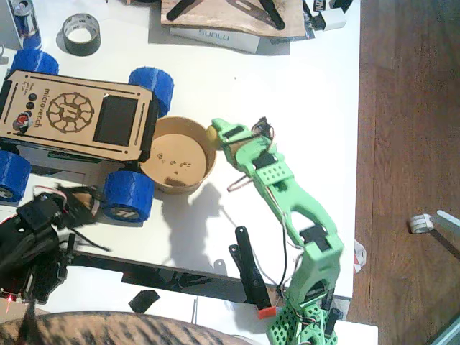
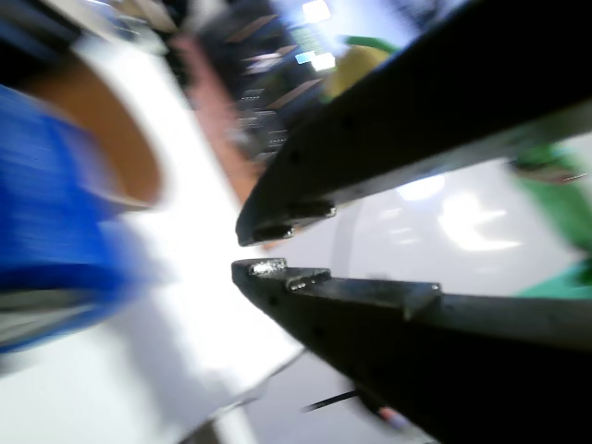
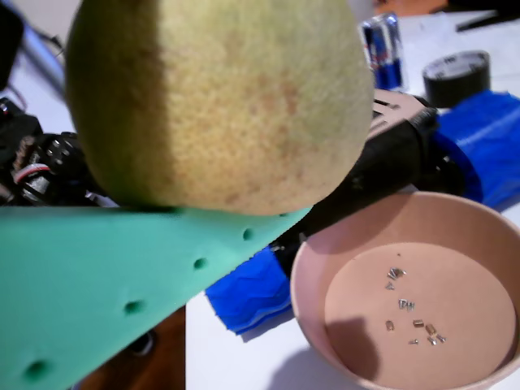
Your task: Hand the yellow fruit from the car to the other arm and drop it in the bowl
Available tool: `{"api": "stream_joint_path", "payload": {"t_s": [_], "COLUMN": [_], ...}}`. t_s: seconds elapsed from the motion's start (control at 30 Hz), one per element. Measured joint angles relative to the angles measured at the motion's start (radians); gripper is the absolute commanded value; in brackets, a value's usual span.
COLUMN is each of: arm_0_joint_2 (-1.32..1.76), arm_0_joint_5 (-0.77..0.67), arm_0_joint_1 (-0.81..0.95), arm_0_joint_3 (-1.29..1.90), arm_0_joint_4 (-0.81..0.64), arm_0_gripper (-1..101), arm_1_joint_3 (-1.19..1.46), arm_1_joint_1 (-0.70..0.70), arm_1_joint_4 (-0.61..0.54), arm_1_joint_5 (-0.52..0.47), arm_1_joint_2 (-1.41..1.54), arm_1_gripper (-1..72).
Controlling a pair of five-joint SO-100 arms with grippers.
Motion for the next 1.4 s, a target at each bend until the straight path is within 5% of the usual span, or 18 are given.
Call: {"api": "stream_joint_path", "payload": {"t_s": [0.4, 0.87, 1.33, 1.4], "arm_0_joint_2": [0.107, 0.36, 0.368, 0.368], "arm_0_joint_5": [0.218, 0.218, 0.222, 0.222], "arm_0_joint_1": [-0.522, -0.546, -0.546, -0.546], "arm_0_joint_3": [0.0, 0.023, 0.023, 0.023], "arm_0_joint_4": [0.224, 0.443, 0.469, 0.469], "arm_0_gripper": [0, 0, 1, 1], "arm_1_joint_3": [-0.321, -0.709, -0.822, -0.825], "arm_1_joint_1": [-0.026, -0.107, -0.123, -0.124], "arm_1_joint_4": [0.123, 0.301, 0.333, 0.336], "arm_1_joint_5": [0.049, 0.118, 0.144, 0.166], "arm_1_joint_2": [-0.27, -0.561, -0.652, -0.652], "arm_1_gripper": [-0.1, -0.1, 0.1, 6.1]}}
